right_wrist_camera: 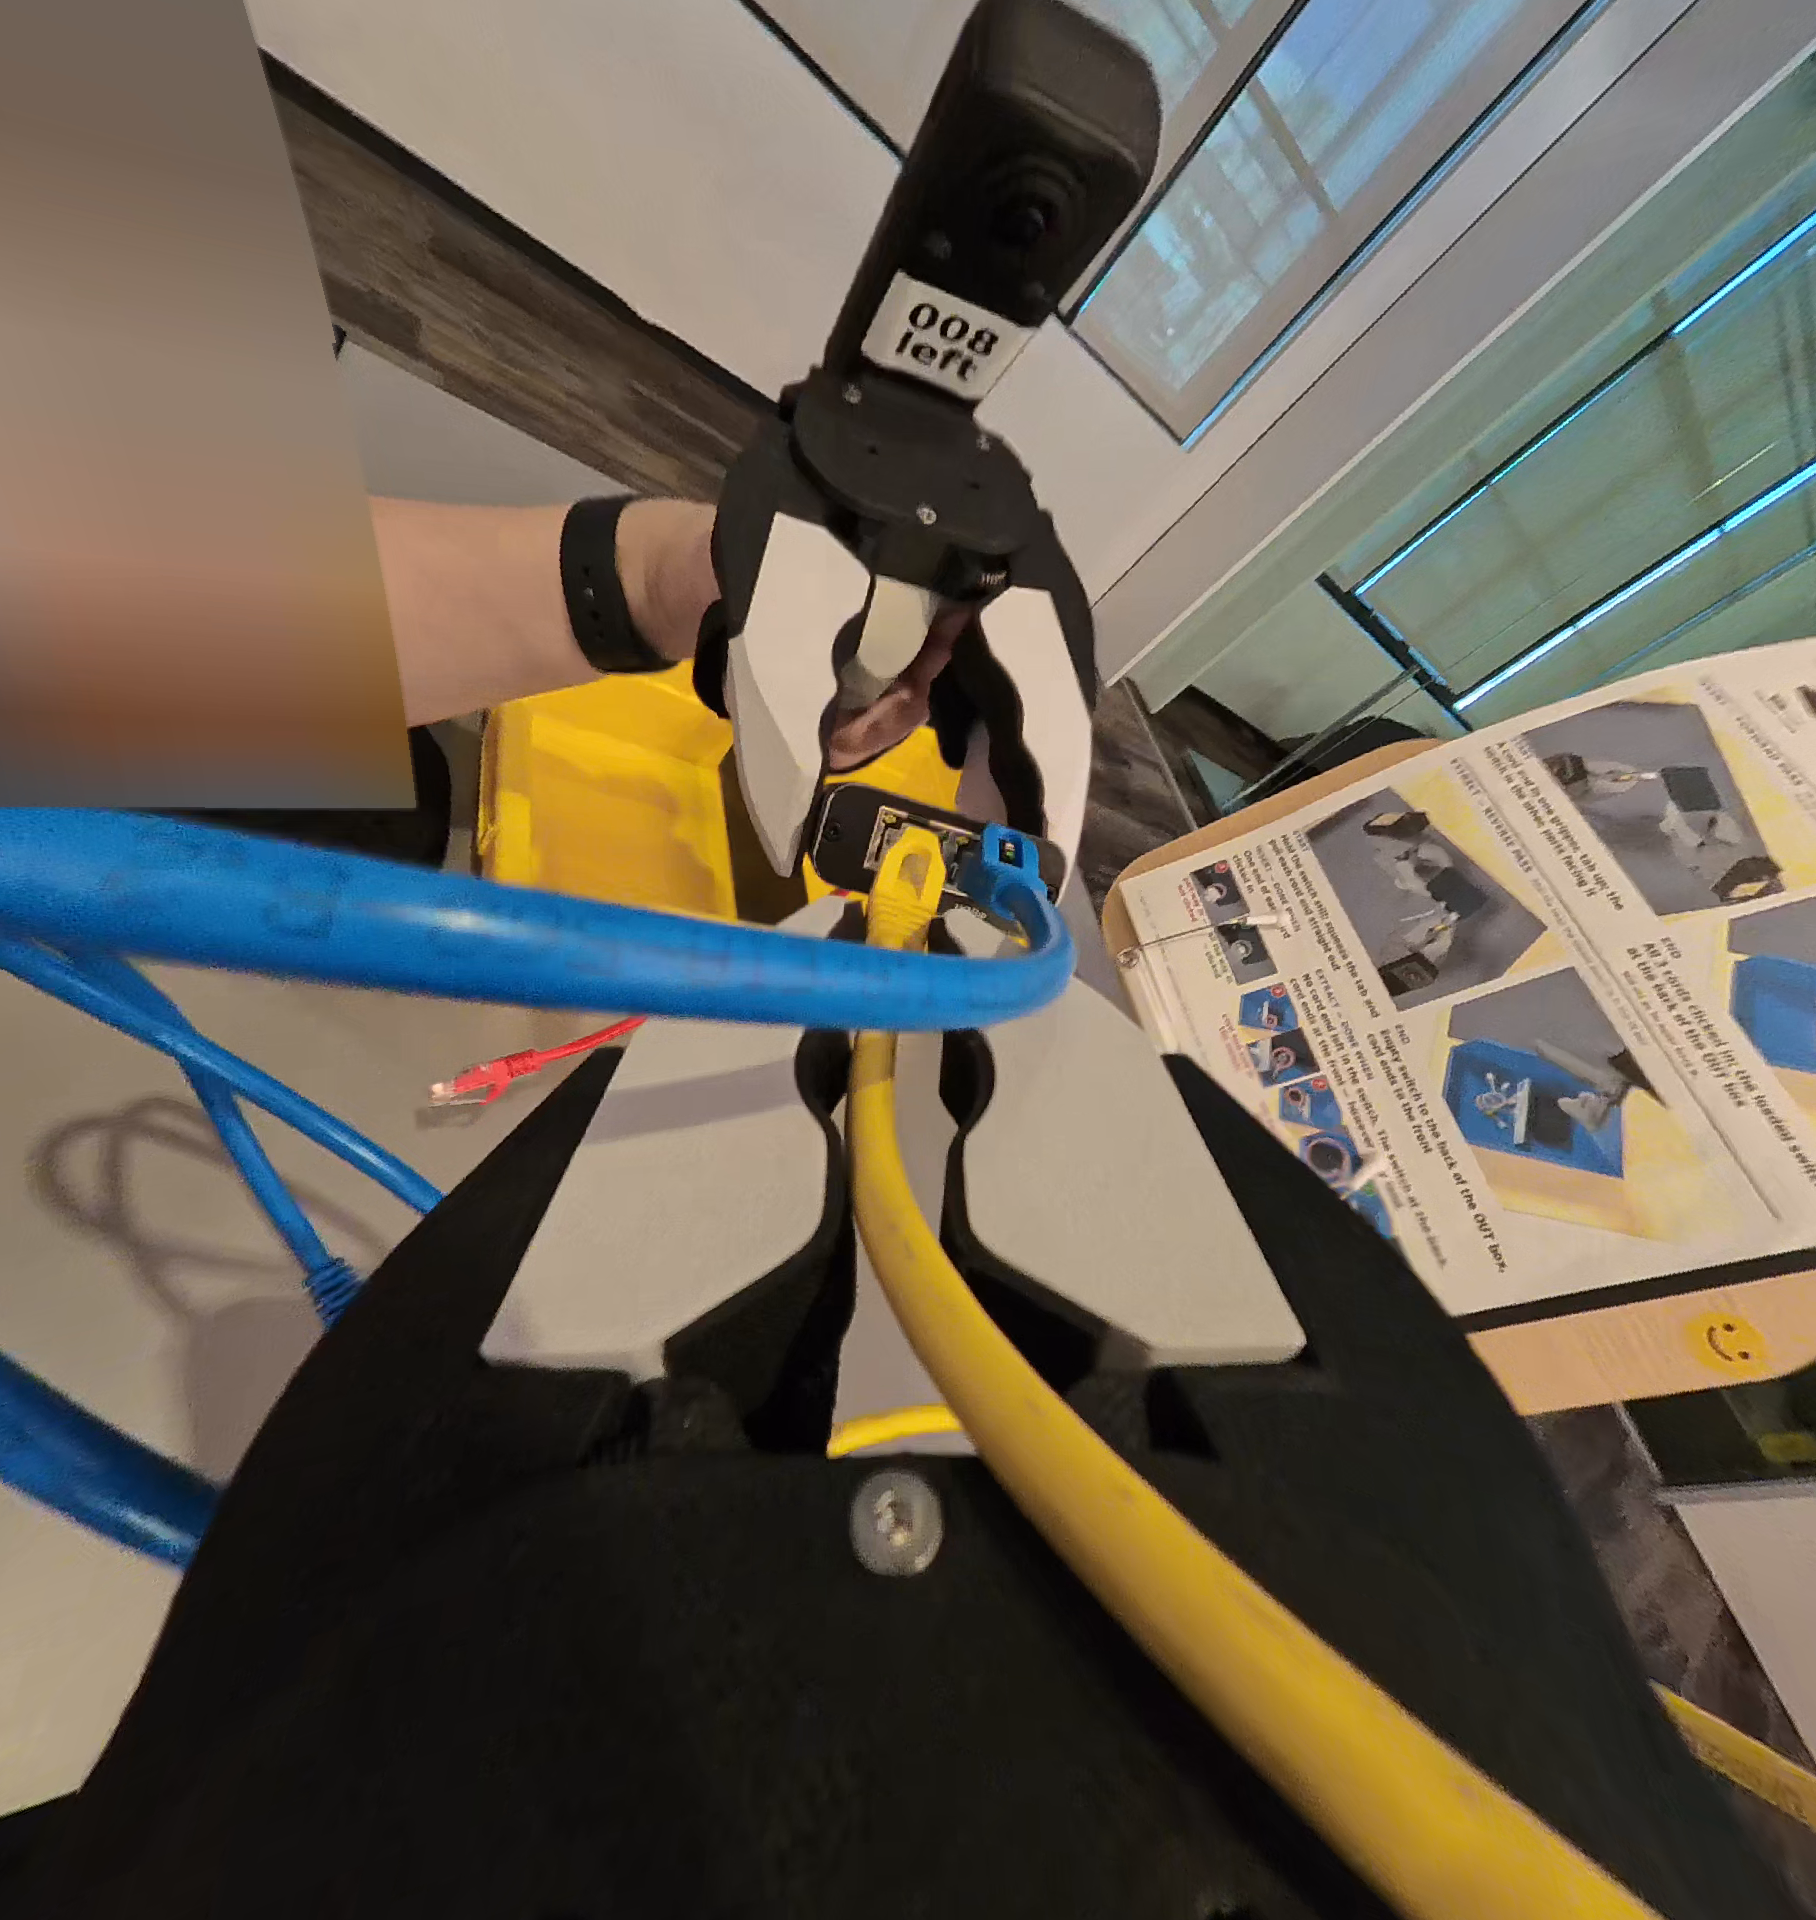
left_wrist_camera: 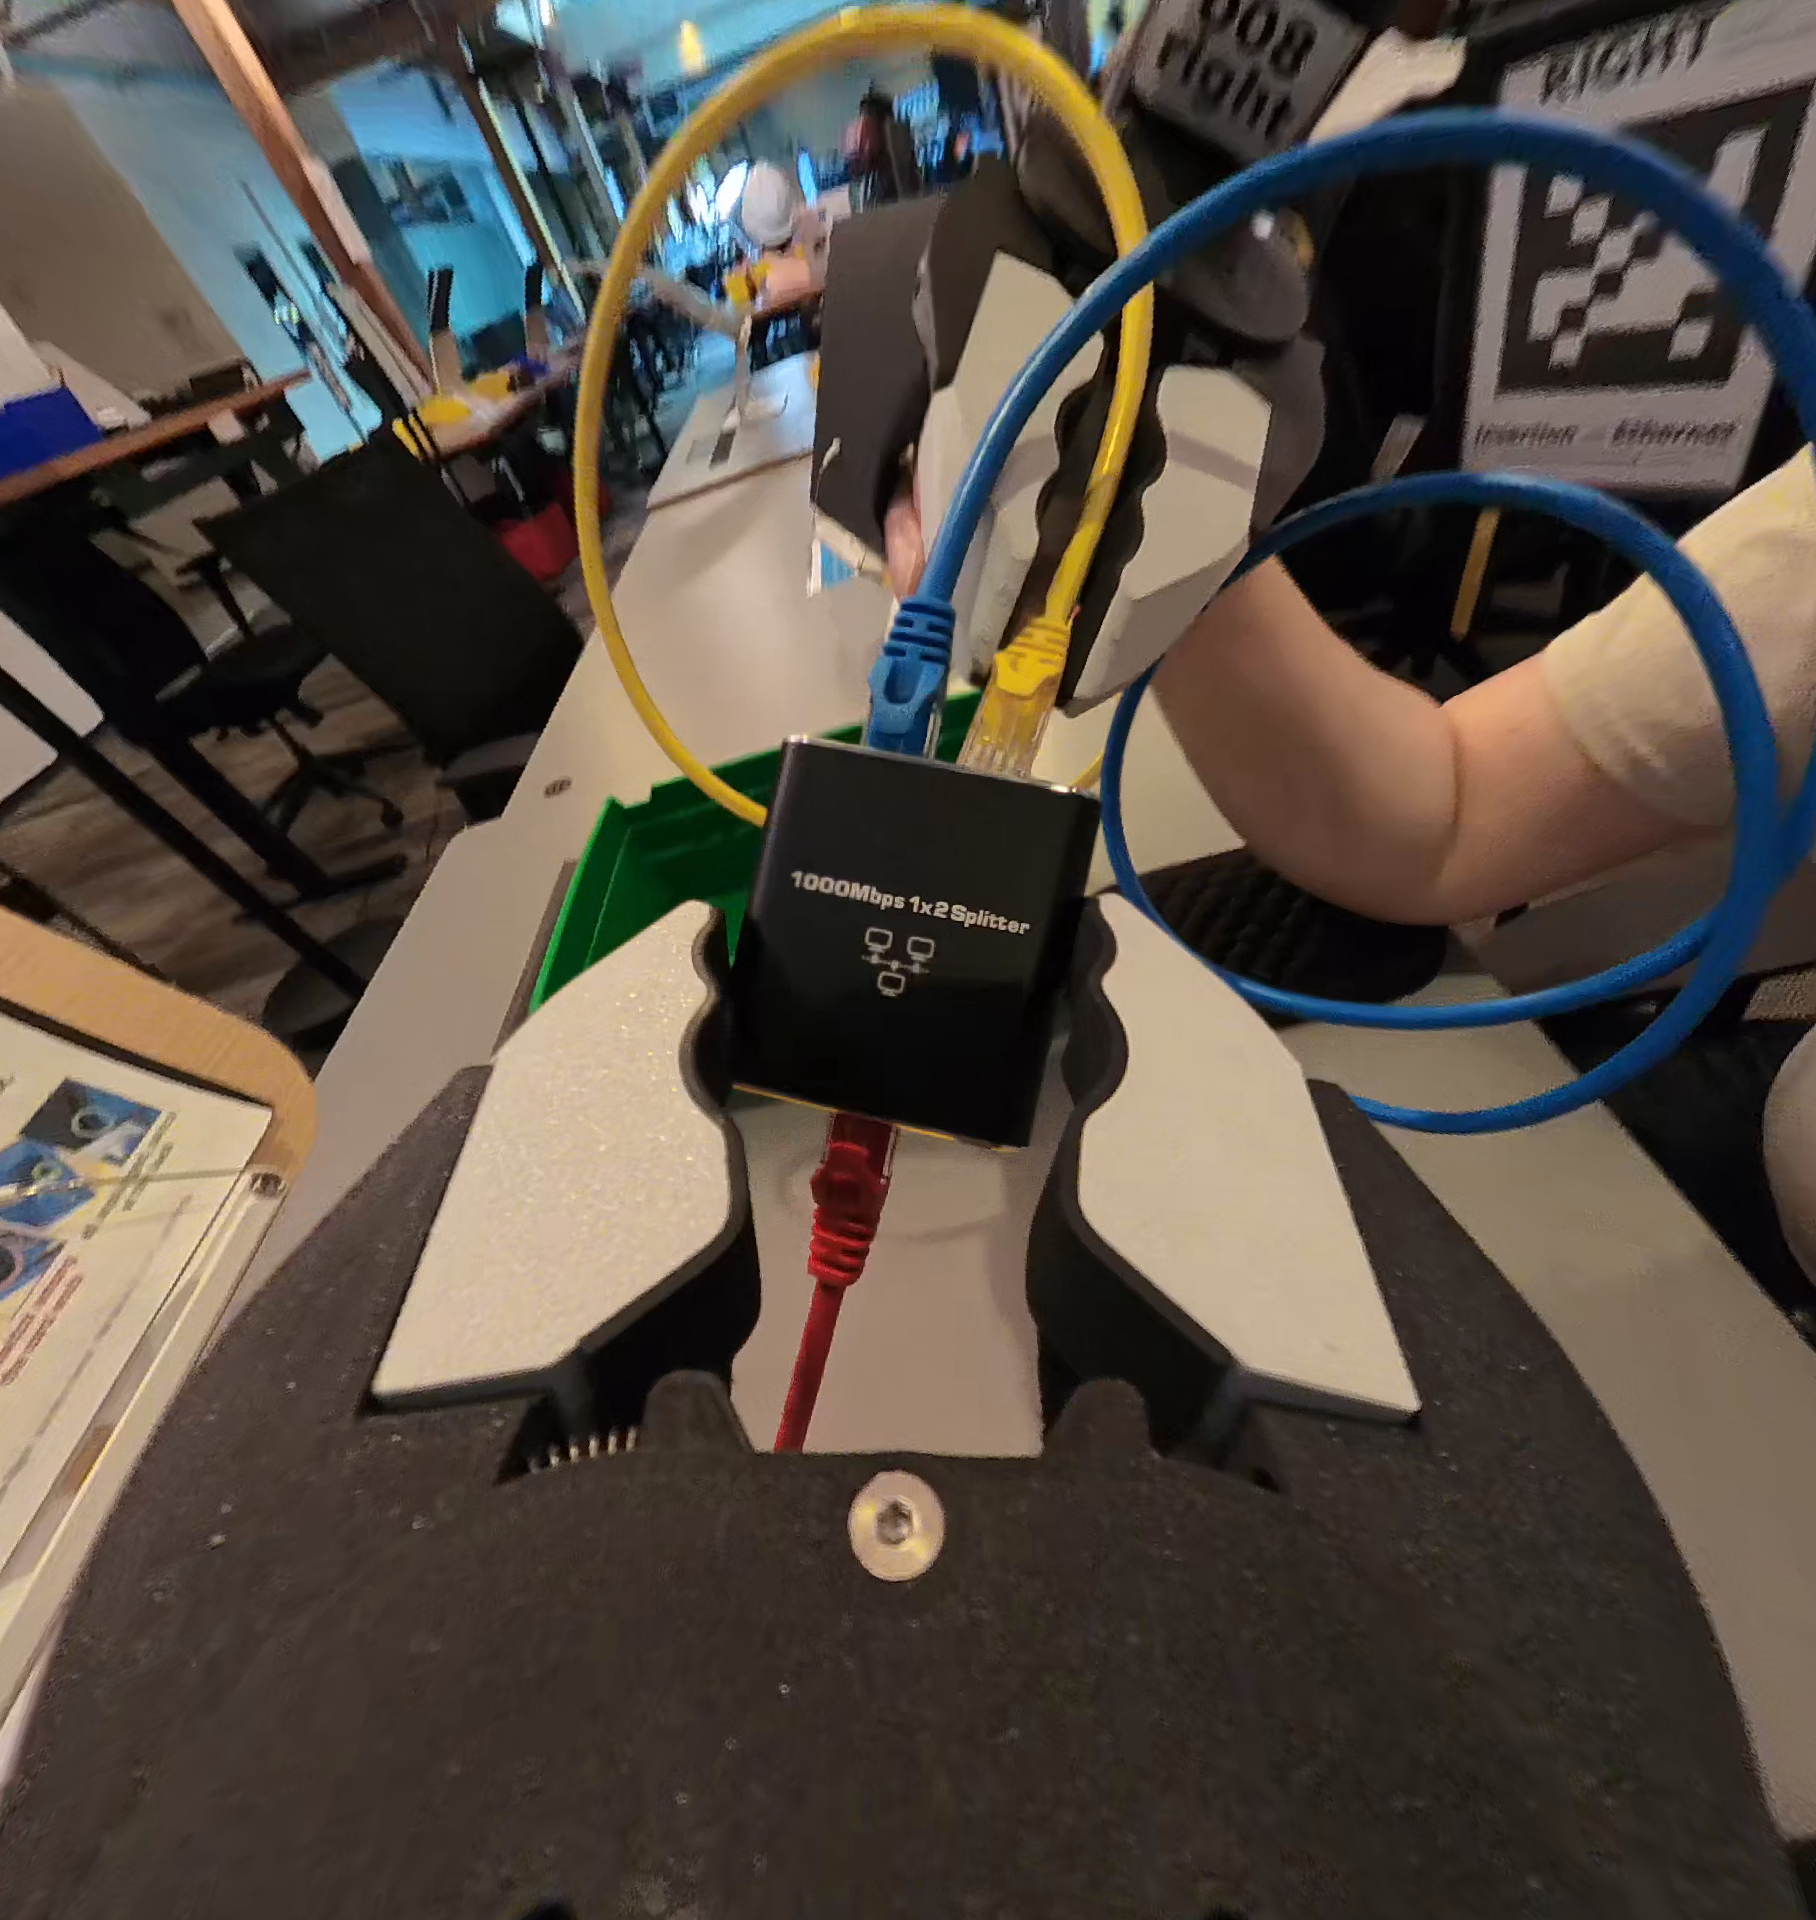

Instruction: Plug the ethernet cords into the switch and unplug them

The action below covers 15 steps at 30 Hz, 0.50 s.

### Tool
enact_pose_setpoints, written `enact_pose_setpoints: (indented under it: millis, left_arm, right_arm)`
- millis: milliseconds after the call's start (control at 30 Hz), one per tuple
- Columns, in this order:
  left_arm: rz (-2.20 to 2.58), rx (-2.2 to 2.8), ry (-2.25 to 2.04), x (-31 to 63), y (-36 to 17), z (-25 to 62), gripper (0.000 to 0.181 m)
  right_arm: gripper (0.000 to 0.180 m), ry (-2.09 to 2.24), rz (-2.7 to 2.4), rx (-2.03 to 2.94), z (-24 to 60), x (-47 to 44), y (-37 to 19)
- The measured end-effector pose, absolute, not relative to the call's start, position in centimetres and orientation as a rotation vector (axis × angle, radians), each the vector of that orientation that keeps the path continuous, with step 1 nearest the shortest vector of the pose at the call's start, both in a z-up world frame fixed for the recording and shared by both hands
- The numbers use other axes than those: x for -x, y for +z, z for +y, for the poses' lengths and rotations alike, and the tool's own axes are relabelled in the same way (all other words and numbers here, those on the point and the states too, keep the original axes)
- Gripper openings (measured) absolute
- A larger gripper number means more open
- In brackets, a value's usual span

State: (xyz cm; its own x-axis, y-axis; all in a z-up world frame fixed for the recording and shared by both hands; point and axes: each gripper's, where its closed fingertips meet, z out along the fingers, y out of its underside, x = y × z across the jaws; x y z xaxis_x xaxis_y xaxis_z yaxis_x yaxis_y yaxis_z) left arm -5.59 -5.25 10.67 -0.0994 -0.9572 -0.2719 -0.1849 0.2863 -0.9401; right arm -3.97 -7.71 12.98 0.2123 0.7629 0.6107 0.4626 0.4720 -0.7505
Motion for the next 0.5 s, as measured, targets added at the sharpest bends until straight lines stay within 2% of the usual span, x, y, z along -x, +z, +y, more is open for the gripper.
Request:
enact_pose_setpoints:
  millis: [133,500]
  left_arm:
    - [1.59,1.187,-0.81,5.5,8.9,-4.5,0.061]
    - [1.627,1.293,-0.862,4.8,7.4,-4.1,0.061]
  right_arm:
    - [0.013,0.306,-1.466,1.21,-7.0,3.8,11.6]
    - [0.013,0.379,-1.504,1.262,-6.2,2.9,10.1]
